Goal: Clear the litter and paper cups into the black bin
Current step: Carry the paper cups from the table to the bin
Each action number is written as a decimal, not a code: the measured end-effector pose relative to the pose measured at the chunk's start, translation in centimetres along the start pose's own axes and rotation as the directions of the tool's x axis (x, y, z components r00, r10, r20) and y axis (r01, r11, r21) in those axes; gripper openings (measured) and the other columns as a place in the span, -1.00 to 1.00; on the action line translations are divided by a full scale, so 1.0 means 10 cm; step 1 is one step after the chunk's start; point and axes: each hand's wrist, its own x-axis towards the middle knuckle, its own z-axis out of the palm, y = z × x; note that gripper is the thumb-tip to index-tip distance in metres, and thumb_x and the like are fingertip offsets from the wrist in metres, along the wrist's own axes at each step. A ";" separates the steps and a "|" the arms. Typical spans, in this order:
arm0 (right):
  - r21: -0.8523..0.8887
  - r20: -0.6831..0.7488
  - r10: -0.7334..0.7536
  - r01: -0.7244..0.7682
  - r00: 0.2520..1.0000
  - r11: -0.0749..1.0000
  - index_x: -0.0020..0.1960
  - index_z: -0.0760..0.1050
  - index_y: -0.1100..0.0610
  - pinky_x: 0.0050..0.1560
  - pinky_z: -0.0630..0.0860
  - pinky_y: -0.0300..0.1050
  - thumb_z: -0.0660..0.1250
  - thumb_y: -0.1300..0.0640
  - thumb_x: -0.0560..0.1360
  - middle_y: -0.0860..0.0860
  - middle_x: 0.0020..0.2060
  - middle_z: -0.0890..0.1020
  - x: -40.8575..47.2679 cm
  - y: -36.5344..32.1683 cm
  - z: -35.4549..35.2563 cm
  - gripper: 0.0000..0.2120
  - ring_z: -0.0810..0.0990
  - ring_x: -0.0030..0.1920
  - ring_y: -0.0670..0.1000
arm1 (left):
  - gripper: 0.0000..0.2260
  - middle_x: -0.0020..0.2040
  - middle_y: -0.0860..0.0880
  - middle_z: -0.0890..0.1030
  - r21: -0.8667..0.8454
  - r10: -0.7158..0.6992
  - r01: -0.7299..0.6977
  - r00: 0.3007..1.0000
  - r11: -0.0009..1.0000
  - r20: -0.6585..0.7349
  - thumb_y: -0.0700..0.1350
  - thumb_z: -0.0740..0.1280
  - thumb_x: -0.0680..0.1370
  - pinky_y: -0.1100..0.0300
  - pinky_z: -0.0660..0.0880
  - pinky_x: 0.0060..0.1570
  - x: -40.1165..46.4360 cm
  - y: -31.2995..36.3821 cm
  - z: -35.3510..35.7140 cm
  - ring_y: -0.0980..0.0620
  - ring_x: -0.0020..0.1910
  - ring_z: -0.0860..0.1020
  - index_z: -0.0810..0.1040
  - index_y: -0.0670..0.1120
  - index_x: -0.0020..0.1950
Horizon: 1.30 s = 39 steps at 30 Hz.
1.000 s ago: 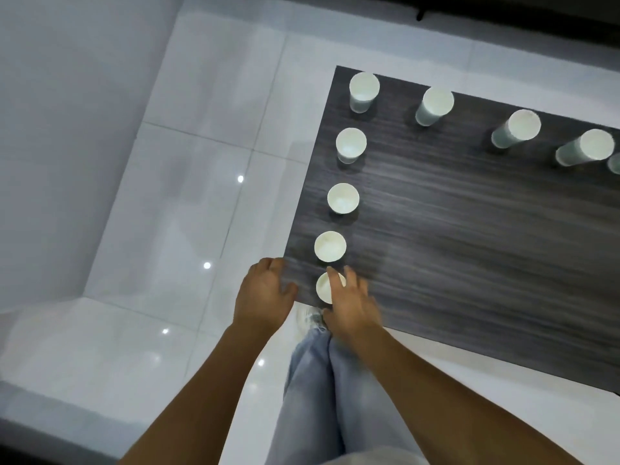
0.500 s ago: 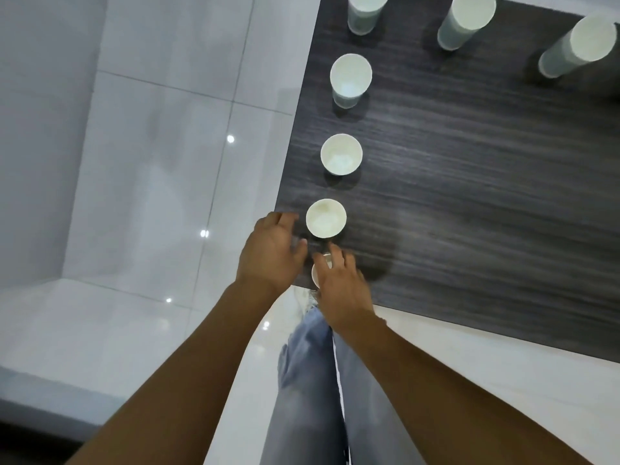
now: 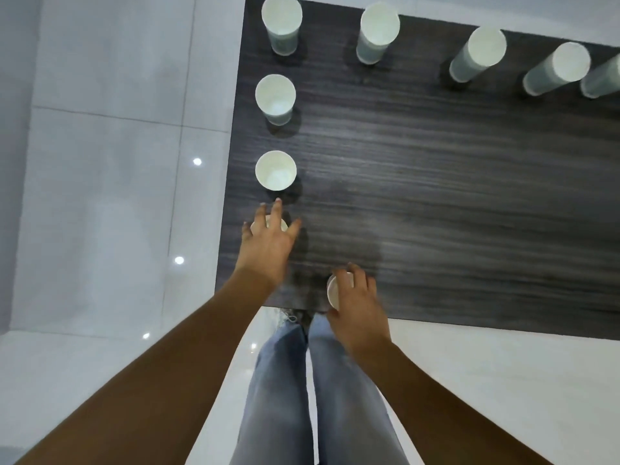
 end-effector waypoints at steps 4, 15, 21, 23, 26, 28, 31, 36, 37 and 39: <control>0.049 -0.046 0.035 -0.033 0.998 0.998 0.48 0.15 -0.02 0.44 0.28 0.00 0.38 -0.02 0.51 0.00 0.51 0.15 -0.06 0.12 -0.02 -0.36 0.16 0.49 0.10 | -0.41 0.47 -0.16 0.20 0.003 0.082 -0.082 0.996 0.997 -0.019 -0.18 0.40 0.47 -0.07 0.30 0.35 -0.04 0.04 -0.01 -0.18 0.43 0.21 0.25 -0.01 0.44; 0.203 -0.244 0.217 -0.169 0.945 0.964 0.38 0.26 0.07 0.24 0.44 -0.05 0.42 0.08 0.47 0.06 0.35 0.32 -1.02 0.13 -0.48 -0.44 0.32 0.33 0.12 | -0.58 0.39 -0.09 0.29 0.029 0.362 -0.362 0.932 0.932 0.011 -0.18 0.29 0.51 0.02 0.34 0.27 -0.89 0.68 -0.71 -0.11 0.36 0.26 0.34 0.00 0.36; 0.438 -0.290 0.439 -0.290 0.850 0.851 0.40 0.25 0.04 0.27 0.44 -0.04 0.40 0.07 0.49 0.05 0.37 0.32 -1.91 0.18 -0.55 -0.45 0.34 0.31 0.10 | -0.56 0.37 -0.05 0.30 0.116 0.531 -0.536 0.844 0.836 0.076 -0.21 0.28 0.51 0.04 0.33 0.27 -1.51 1.15 -1.07 -0.07 0.36 0.25 0.34 0.03 0.37; 0.518 -0.283 0.516 -0.324 0.808 0.791 0.45 0.22 0.02 0.30 0.42 -0.03 0.40 0.07 0.49 0.04 0.40 0.30 -2.22 0.27 -0.54 -0.40 0.33 0.33 0.09 | -0.55 0.35 -0.05 0.32 0.157 0.585 -0.592 0.805 0.790 0.096 -0.22 0.29 0.50 0.04 0.34 0.27 -1.71 1.35 -1.16 -0.08 0.35 0.28 0.34 0.02 0.37; 0.627 -0.264 0.631 -0.368 0.729 0.687 0.48 0.19 0.02 0.29 0.42 -0.02 0.39 0.07 0.49 0.04 0.43 0.26 -2.71 0.49 -0.48 -0.37 0.31 0.36 0.11 | -0.52 0.40 -0.05 0.28 0.215 0.660 -0.673 0.738 0.708 0.138 -0.24 0.25 0.51 0.03 0.33 0.30 -1.99 1.70 -1.23 -0.09 0.38 0.26 0.31 0.02 0.41; 0.685 -0.253 0.697 -0.384 0.671 0.619 0.49 0.18 0.02 0.26 0.44 0.00 0.38 0.08 0.49 0.05 0.44 0.25 -3.04 0.67 -0.41 -0.35 0.30 0.36 0.12 | -0.47 0.43 -0.04 0.25 0.239 0.707 -0.728 0.684 0.643 0.180 -0.24 0.24 0.51 0.02 0.30 0.32 -2.16 1.96 -1.24 -0.10 0.39 0.23 0.26 0.04 0.46; 0.756 -0.232 0.787 -0.403 0.572 0.516 0.50 0.17 0.02 0.23 0.45 0.03 0.37 0.07 0.49 0.06 0.45 0.23 -3.53 0.94 -0.23 -0.34 0.30 0.36 0.14 | -0.44 0.44 -0.03 0.24 0.269 0.768 -0.799 0.596 0.539 0.234 -0.24 0.25 0.51 0.02 0.31 0.32 -2.43 2.40 -1.23 -0.09 0.40 0.22 0.24 0.04 0.49; 0.867 -0.152 0.904 -0.385 0.400 0.316 0.50 0.17 0.03 0.18 0.48 0.00 0.35 0.06 0.48 0.04 0.44 0.22 -4.30 1.42 0.20 -0.35 0.29 0.35 0.13 | -0.46 0.45 -0.05 0.23 0.317 0.863 -0.891 0.416 0.324 0.286 -0.21 0.25 0.52 0.05 0.29 0.33 -2.99 3.31 -1.01 -0.07 0.42 0.20 0.23 0.02 0.49; 0.884 -0.134 0.918 -0.374 0.374 0.281 0.50 0.17 0.03 0.18 0.48 0.00 0.35 0.07 0.49 0.03 0.44 0.21 -4.45 1.53 0.29 -0.35 0.28 0.35 0.13 | -0.46 0.45 -0.05 0.23 0.330 0.877 -0.903 0.376 0.275 0.299 -0.21 0.25 0.52 0.06 0.28 0.34 -3.12 3.52 -0.94 -0.08 0.42 0.21 0.23 0.01 0.49; 0.910 -0.104 0.938 -0.349 0.330 0.224 0.50 0.16 0.04 0.18 0.48 0.00 0.34 0.08 0.49 0.04 0.44 0.21 -4.78 1.78 0.48 -0.35 0.28 0.36 0.13 | -0.50 0.43 -0.07 0.27 0.353 0.901 -0.917 0.302 0.185 0.312 -0.22 0.24 0.52 0.07 0.31 0.31 -3.43 3.95 -0.77 -0.09 0.38 0.24 0.27 -0.01 0.46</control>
